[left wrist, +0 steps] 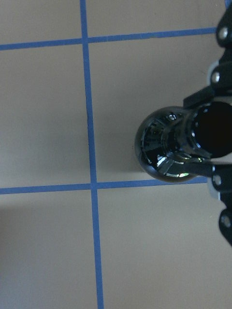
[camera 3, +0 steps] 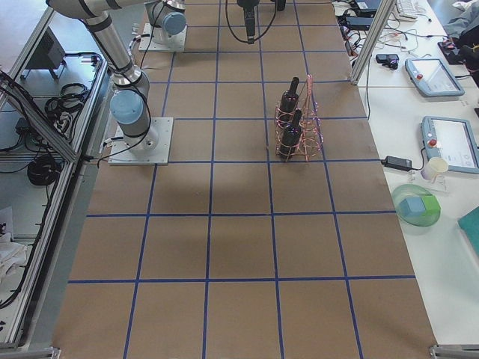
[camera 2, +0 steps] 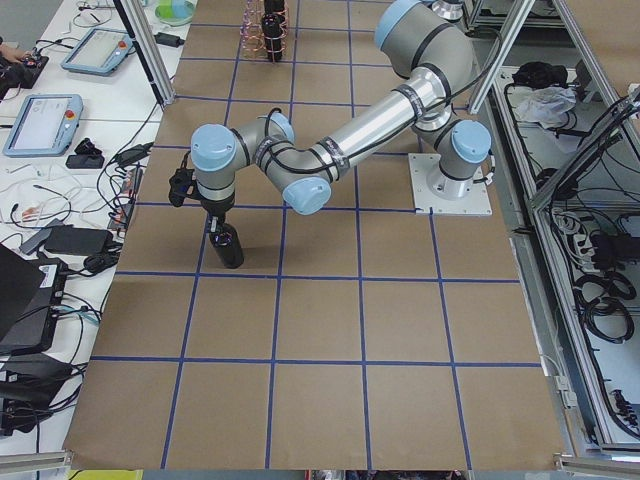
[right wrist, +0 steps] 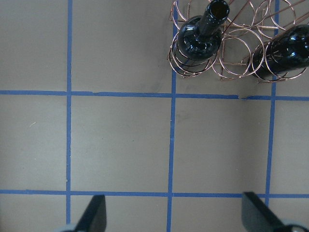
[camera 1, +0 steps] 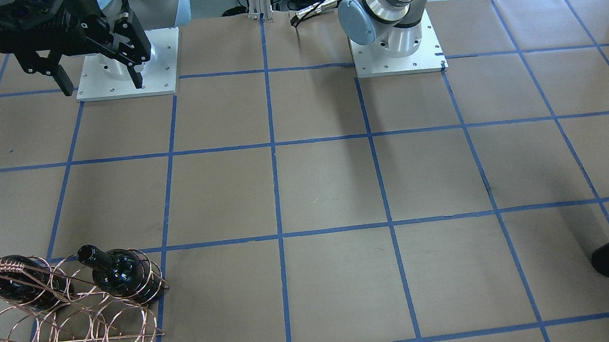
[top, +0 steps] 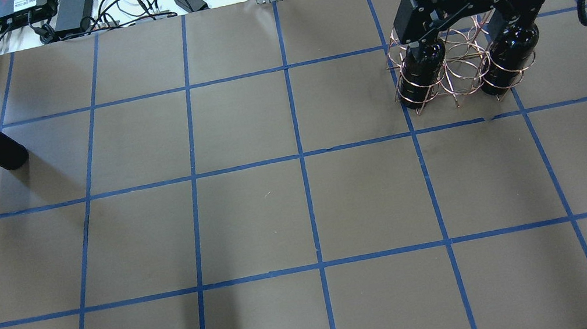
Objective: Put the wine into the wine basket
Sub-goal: 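Lift the bottle upright with the left gripper, then carry the bottle toward the table center and stand it upright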
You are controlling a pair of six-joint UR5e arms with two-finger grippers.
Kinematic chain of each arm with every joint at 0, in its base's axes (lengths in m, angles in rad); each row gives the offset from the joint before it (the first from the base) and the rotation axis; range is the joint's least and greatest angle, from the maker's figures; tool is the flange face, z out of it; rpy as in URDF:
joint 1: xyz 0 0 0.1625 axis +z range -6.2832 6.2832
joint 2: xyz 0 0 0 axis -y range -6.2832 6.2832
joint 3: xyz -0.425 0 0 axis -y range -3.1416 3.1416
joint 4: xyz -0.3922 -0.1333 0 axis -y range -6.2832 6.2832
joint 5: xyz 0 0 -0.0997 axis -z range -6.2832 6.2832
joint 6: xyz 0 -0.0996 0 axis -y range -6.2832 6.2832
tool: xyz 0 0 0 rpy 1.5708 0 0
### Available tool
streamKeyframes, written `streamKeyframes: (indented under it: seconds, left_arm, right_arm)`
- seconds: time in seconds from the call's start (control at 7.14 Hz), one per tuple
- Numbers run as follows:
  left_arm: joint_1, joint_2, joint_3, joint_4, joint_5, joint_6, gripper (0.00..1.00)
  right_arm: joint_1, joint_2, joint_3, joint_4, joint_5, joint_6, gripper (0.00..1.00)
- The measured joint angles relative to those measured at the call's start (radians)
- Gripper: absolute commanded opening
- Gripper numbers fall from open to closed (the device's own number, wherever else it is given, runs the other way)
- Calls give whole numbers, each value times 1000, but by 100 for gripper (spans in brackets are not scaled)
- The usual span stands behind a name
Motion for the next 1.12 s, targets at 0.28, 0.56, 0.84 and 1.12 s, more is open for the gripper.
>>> streamKeyframes:
  seconds: [0.28, 0.56, 0.84, 1.12]
  left_arm:
    - [-7, 14, -1, -14, 1, -1, 0]
    - [-66, 73, -3, -86, 5, -66, 0]
    - [-169, 166, -37, -141, 16, -221, 0]
    - [-260, 251, -106, -151, 18, -296, 0]
  right_arm:
    - [0, 0, 0, -1, 1, 0, 100]
    - [-1, 0, 0, -2, 1, 0, 100]
    - [0, 0, 0, -2, 0, 0, 100]
    - [0, 0, 0, -2, 0, 0, 100]
